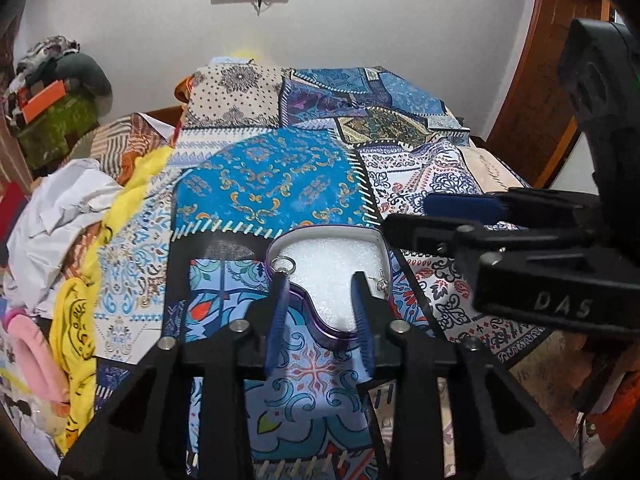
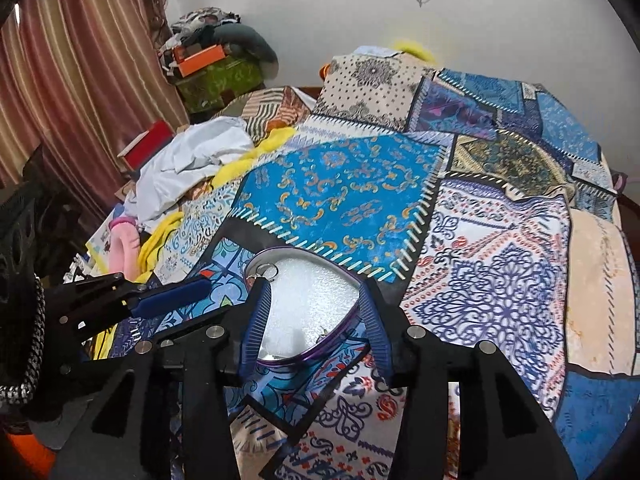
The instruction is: Organize jewelry
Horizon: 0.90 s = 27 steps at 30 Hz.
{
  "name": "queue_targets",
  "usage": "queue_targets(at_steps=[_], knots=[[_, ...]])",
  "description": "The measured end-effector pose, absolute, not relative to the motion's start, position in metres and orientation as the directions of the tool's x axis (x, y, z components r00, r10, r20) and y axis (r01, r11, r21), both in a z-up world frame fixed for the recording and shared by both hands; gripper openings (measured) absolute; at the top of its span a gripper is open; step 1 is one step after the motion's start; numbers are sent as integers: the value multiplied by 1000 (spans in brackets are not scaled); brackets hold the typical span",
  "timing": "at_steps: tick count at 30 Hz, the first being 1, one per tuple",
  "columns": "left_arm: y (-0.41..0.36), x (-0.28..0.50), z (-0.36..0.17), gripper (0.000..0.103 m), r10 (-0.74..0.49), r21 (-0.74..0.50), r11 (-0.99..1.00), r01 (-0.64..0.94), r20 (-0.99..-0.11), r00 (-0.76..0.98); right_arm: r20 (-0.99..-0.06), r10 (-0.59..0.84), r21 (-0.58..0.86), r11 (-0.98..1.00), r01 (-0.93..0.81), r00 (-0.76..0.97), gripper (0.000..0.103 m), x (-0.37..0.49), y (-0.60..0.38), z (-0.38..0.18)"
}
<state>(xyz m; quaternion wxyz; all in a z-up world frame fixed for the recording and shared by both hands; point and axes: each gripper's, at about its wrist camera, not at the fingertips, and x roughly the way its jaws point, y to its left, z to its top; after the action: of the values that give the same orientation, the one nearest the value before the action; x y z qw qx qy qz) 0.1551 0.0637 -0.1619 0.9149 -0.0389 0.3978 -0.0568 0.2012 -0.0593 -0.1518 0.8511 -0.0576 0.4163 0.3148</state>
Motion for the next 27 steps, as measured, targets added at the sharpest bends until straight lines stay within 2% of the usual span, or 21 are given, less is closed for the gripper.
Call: queue_targets(at_steps=[14, 22, 27], knots=[[43, 132, -113, 53, -104, -77, 995, 71, -651, 752, -660, 471, 122, 836, -535, 586, 42, 173, -113, -112], [10, 132, -100, 56, -140, -75, 990, 119, -632, 763, -606, 410, 93, 887, -452, 681, 43, 161, -165, -92], [-12, 139, -106, 56, -178, -90, 983, 157, -649, 740, -599, 362, 84, 916, -393, 715, 49, 155, -200, -89]])
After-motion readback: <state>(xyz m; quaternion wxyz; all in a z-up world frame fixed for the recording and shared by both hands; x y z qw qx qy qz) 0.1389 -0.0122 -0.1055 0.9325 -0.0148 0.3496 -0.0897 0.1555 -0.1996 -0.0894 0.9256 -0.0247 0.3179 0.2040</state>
